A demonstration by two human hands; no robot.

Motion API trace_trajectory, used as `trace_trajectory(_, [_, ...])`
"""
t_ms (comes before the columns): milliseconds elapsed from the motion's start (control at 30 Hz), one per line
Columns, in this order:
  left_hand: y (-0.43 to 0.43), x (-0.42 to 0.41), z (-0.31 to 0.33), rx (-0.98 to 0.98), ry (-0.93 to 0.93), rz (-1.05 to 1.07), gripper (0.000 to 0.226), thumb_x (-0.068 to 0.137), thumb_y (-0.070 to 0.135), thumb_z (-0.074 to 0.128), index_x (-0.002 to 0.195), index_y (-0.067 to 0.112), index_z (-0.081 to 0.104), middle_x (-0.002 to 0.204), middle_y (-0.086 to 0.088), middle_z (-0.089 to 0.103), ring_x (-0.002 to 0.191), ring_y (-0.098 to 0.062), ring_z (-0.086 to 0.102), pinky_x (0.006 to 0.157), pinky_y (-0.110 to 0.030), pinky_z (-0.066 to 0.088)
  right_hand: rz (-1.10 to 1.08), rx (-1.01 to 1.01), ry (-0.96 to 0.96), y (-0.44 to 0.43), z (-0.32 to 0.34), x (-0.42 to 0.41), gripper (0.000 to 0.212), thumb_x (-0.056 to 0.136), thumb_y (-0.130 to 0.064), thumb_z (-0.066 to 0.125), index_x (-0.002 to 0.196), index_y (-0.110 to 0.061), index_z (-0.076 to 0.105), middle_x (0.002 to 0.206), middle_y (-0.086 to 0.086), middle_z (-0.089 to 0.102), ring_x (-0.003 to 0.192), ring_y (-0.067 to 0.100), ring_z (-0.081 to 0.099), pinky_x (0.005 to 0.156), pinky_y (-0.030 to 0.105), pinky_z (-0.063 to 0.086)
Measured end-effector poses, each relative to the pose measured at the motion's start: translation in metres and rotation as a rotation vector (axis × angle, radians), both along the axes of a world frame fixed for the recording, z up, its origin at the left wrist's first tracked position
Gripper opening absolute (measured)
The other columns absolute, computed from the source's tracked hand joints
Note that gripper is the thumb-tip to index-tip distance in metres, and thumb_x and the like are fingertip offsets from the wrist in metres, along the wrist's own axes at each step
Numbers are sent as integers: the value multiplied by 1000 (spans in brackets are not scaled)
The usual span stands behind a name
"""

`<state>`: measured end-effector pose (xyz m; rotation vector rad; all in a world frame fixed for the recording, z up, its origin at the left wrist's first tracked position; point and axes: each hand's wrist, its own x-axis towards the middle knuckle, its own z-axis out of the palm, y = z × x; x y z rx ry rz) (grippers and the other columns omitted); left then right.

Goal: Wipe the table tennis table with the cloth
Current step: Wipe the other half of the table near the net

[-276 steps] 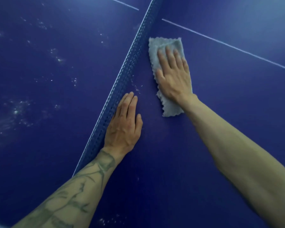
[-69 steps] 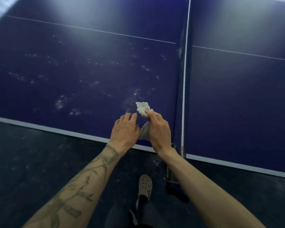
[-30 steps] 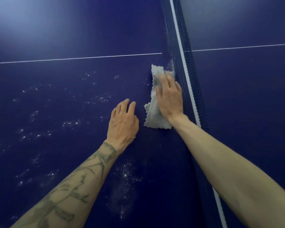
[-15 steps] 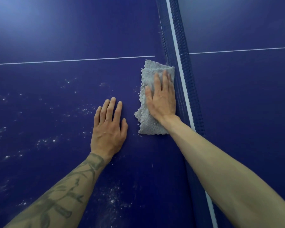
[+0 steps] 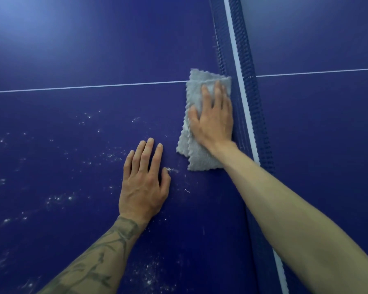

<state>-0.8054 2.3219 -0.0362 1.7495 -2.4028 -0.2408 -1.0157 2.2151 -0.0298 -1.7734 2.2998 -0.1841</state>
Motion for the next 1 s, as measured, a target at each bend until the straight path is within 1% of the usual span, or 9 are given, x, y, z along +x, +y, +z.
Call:
trace_trajectory(67, [0,0,-2,1,-9,-6,59,105,32,43,160,9,39,170,-12,30,159,-30,24,130,-51,18,-79,11,11,-27,1,5,71,108,-44,35,167,-9,19,176,22,6,164,38,2,133,52,6])
trace_trajectory(133, [0,1,-3,-5,-6,-7,60,105,31,43,160,9,38,170,-12,30,159,-30,24,130,-51,19,-48,17,44,-38,1,22,74,109,-46,28,169,-8,10,177,22,0,164,38,-1,133,53,3])
trace_trajectory(200, [0,1,-4,-8,-5,-11,60,105,30,44,160,9,38,170,-13,30,159,-30,24,130,-52,20,99,-1,59,-27,0,38,74,110,-49,22,170,-11,3,177,18,-5,165,35,-5,133,51,1])
trace_trajectory(300, [0,0,-3,-11,-10,-11,60,104,29,45,159,8,39,170,-13,30,159,-30,25,130,-52,20,303,-10,63,6,-4,31,71,111,-50,18,171,-15,4,178,13,-3,165,28,-5,134,46,1])
trace_trajectory(433, [0,1,-4,-6,-10,-6,59,104,30,44,159,8,40,169,-13,30,159,-30,25,130,-52,20,121,18,40,-8,-3,0,66,113,-44,20,171,-16,7,179,12,0,165,28,-5,134,48,2])
trace_trajectory(533, [0,1,-4,-7,-9,-9,60,104,29,43,159,8,40,169,-13,31,158,-30,26,130,-52,20,17,25,25,-41,0,17,66,113,-44,20,171,-17,4,178,14,-4,165,32,-6,133,51,1])
trace_trajectory(733, [0,1,-3,-15,25,-8,59,103,26,47,158,5,42,168,-14,33,158,-31,28,128,-53,23,386,-21,48,31,-3,51,65,112,-44,23,171,-21,12,179,10,3,166,27,-1,134,45,2])
trace_trajectory(933, [1,1,-3,-17,36,9,60,102,23,47,158,2,39,168,-13,33,158,-29,28,129,-51,21,86,32,57,6,0,15,65,113,-44,22,171,-21,4,179,9,-3,165,27,-6,134,48,2])
trace_trajectory(1000, [2,1,-4,-23,32,3,59,103,21,44,158,1,38,167,-14,33,158,-29,28,129,-50,22,102,22,52,-1,2,35,65,112,-43,23,171,-22,5,179,9,-2,165,30,-5,133,50,3])
